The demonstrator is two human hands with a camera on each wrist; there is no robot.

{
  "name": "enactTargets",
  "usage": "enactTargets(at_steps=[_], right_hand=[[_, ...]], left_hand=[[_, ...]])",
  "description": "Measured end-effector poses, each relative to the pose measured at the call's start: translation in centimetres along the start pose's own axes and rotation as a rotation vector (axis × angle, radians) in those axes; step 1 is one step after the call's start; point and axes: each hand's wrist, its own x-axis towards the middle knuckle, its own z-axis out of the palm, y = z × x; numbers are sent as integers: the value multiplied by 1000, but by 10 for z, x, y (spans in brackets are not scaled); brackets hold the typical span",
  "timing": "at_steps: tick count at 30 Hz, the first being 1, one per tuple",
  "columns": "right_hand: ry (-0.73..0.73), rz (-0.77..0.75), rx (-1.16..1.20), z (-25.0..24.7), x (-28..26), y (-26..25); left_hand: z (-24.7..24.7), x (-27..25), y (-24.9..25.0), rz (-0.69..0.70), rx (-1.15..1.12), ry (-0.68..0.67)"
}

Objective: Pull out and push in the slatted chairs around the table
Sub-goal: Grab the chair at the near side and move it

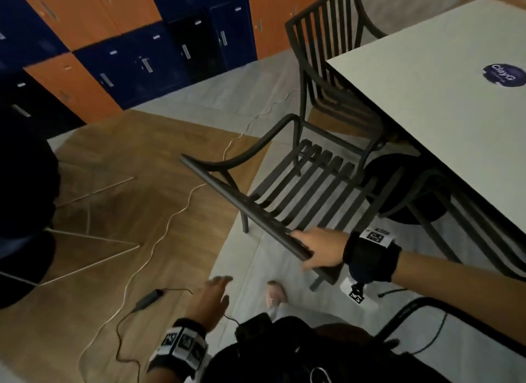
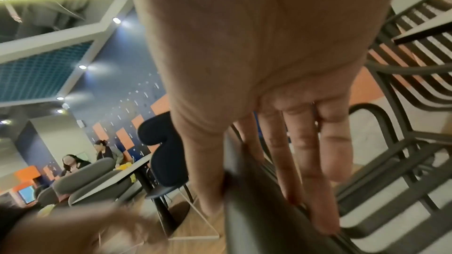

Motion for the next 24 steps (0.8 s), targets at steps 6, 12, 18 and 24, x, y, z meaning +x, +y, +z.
enactTargets(at_steps=[6, 12, 18, 24], right_hand=[[30, 134, 48, 16, 31, -8], [301, 325, 315, 47, 35, -22], [440, 545, 260, 50, 39, -44], [452, 743, 307, 57, 56, -81]], left_hand=[[-150, 79, -16, 192, 138, 357], [-198, 175, -49, 493, 487, 174], [-209, 234, -66, 830, 599, 48], [-231, 256, -79, 989, 723, -155]])
